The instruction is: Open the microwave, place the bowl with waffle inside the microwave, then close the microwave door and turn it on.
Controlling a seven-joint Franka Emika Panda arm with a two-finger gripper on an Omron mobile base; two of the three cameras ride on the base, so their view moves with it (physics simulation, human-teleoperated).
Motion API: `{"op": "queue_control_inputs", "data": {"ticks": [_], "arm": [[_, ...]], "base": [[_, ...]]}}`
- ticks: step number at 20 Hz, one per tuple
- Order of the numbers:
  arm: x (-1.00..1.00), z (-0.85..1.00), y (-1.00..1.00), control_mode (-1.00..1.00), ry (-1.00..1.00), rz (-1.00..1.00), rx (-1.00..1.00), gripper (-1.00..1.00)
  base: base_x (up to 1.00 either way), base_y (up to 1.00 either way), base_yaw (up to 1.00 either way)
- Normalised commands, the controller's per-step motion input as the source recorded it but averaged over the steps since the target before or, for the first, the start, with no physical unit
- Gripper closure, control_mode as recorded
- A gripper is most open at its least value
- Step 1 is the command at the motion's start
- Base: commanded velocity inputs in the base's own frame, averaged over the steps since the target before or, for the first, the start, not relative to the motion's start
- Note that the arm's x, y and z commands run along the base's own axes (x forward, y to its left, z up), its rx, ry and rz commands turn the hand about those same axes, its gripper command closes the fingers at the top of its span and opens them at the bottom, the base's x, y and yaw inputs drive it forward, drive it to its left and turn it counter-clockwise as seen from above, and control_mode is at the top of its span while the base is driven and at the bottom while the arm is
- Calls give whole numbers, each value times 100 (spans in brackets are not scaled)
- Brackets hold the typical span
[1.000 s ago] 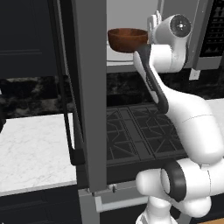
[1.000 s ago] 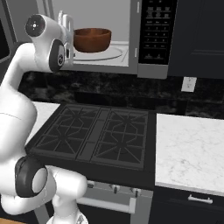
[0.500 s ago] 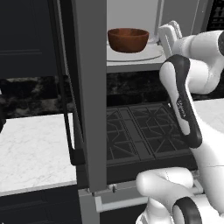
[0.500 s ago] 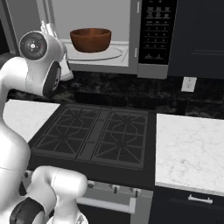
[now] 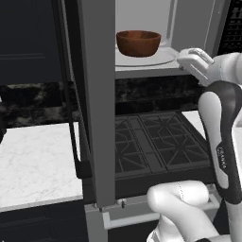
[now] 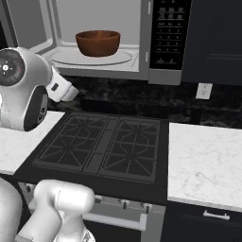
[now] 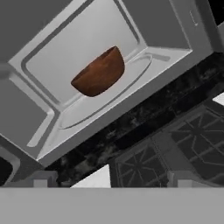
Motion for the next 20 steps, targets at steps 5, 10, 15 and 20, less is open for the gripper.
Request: {"op": "queue_control_inputs", "data": {"ticks": [5,10,15,20], "arm": [[-59,-17,-2,-100,-1,3,-66,-100],[-4,-11,-1,-100,0,2,-4,-100],[0,-12,-2,-100,2,0,-1,-100],[-57,-7,0,-100,-17,0,-3,-100]], "base": [[0,0,0],[0,0,0],[0,0,0],[0,0,0]]}}
